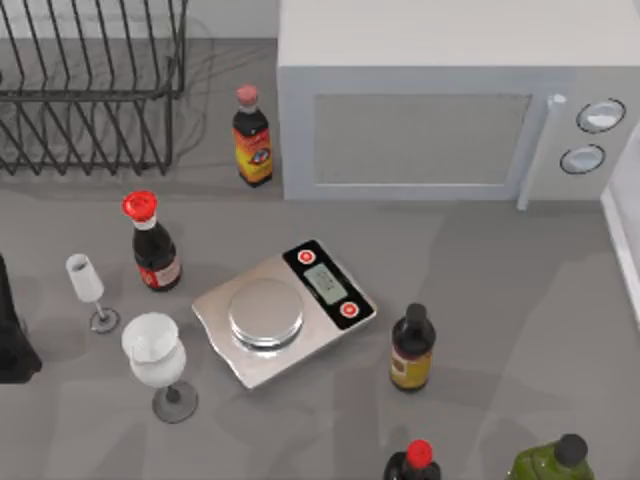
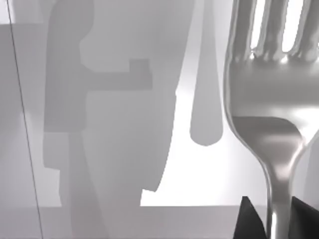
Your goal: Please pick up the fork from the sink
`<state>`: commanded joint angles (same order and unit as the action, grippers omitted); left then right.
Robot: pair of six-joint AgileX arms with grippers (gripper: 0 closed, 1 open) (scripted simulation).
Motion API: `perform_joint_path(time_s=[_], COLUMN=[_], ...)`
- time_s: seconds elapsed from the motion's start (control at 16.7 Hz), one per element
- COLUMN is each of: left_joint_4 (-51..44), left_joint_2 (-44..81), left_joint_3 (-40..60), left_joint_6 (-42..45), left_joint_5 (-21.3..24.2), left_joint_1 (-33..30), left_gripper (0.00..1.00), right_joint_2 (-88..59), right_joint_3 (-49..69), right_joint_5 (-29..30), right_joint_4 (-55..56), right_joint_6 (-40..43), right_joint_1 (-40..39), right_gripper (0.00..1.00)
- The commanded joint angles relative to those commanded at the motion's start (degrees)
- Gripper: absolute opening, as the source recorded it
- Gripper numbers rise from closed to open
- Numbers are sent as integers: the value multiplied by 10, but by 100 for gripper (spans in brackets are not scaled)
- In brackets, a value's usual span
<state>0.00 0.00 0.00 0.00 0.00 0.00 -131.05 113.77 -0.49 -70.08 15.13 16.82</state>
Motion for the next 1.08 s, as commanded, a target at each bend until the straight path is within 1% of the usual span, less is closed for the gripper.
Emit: perform_joint_path(time_s=[0.18, 0.36, 0.54, 0.9, 1.08], left_joint_4=[0, 0, 0, 0, 0], left_joint_2=[0, 0, 0, 0, 0], left_joint_3=[0, 0, 0, 0, 0], left_joint_6=[0, 0, 0, 0, 0], left_joint_5=[0, 0, 0, 0, 0], left_joint_1=[0, 0, 0, 0, 0], left_gripper=[100, 100, 100, 100, 100], right_joint_2=[7, 64, 167, 392, 449], right_joint_3=[-9, -60, -143, -343, -400], right_joint_5=[0, 1, 3, 6, 5], right_joint_4=[0, -11, -29, -64, -73], right_joint_6=[-9, -60, -145, -338, -393], right_joint_1=[-9, -59, -140, -348, -405], right_gripper=[0, 0, 0, 0, 0])
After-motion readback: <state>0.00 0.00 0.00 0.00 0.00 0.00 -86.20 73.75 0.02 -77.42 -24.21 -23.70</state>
